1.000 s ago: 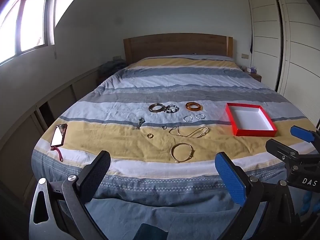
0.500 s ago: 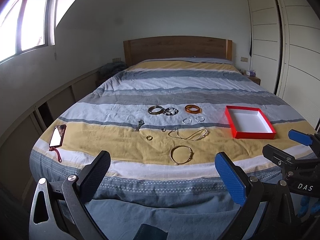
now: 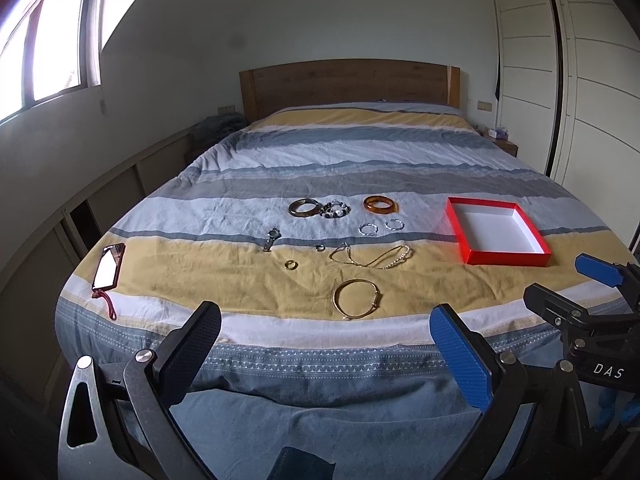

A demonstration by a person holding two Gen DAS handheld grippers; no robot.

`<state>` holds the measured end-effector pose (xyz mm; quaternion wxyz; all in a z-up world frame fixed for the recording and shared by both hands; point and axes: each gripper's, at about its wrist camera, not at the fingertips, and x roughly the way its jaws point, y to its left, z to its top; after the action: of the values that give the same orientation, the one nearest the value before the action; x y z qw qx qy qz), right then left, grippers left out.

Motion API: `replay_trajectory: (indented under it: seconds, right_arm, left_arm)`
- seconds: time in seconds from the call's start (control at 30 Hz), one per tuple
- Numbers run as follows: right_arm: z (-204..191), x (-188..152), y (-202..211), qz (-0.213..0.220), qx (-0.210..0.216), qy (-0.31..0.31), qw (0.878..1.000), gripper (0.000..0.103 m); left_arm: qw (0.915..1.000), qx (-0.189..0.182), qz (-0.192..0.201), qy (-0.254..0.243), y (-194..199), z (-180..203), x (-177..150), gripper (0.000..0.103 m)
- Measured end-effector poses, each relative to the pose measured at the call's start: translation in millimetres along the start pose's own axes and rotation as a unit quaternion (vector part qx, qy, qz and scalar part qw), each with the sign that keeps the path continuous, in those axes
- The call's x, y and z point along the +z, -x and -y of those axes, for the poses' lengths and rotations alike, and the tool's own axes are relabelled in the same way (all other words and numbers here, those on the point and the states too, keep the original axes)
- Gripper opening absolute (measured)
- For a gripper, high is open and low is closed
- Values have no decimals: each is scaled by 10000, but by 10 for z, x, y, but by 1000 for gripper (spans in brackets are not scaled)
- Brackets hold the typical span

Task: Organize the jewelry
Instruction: 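Move both tools toward the jewelry laid out on the bed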

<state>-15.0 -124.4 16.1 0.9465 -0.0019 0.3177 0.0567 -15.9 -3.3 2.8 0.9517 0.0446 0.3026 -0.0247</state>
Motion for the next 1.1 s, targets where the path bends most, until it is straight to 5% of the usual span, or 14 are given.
replay_trajectory:
  seconds: [0.67,1.1]
  right_arm:
    - [78,-70,-275,-227,-27,120,9997,97]
    - [49,-11,-663,-614,-4,366,9974,97]
  left_arm:
    - [9996,140,-257,42,-353,29,20,102]
    - [9960,226,-865,-5,-849,-168,-2,102]
